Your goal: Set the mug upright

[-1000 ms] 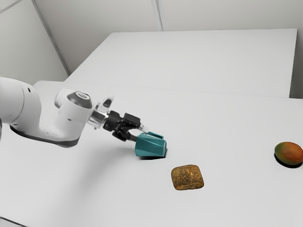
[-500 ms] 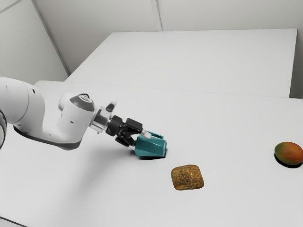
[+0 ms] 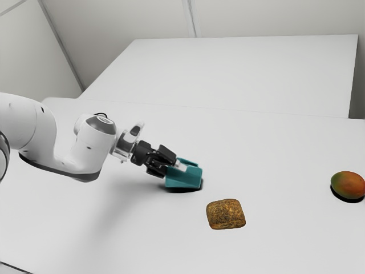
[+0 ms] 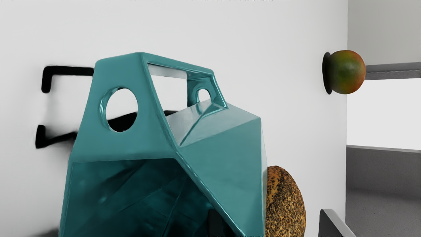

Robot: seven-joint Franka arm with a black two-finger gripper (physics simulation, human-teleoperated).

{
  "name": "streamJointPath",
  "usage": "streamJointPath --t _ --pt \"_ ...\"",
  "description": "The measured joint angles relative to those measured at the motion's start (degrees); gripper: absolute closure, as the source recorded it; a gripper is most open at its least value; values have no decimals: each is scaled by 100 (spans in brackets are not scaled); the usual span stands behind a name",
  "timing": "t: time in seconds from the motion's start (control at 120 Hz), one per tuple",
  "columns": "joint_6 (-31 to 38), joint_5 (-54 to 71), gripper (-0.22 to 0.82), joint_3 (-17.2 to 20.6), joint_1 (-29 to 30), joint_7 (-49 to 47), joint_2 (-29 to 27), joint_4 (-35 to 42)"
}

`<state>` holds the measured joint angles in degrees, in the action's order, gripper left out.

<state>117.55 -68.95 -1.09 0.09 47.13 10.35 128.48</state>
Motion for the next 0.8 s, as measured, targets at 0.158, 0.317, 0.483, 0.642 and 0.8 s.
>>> streamJointPath --t 0.158,0.317,0.483,0.642,0.8 --pt "-13 -10 61 -5 1 -3 -14 -5" --pt "10 -13 72 -5 -7 -7 -15 -5" --pt "37 -4 76 -5 -9 -16 -60 1" --pt "43 36 78 -4 -17 -33 -298 4" --pt "38 458 78 -7 -14 -120 -638 -41"
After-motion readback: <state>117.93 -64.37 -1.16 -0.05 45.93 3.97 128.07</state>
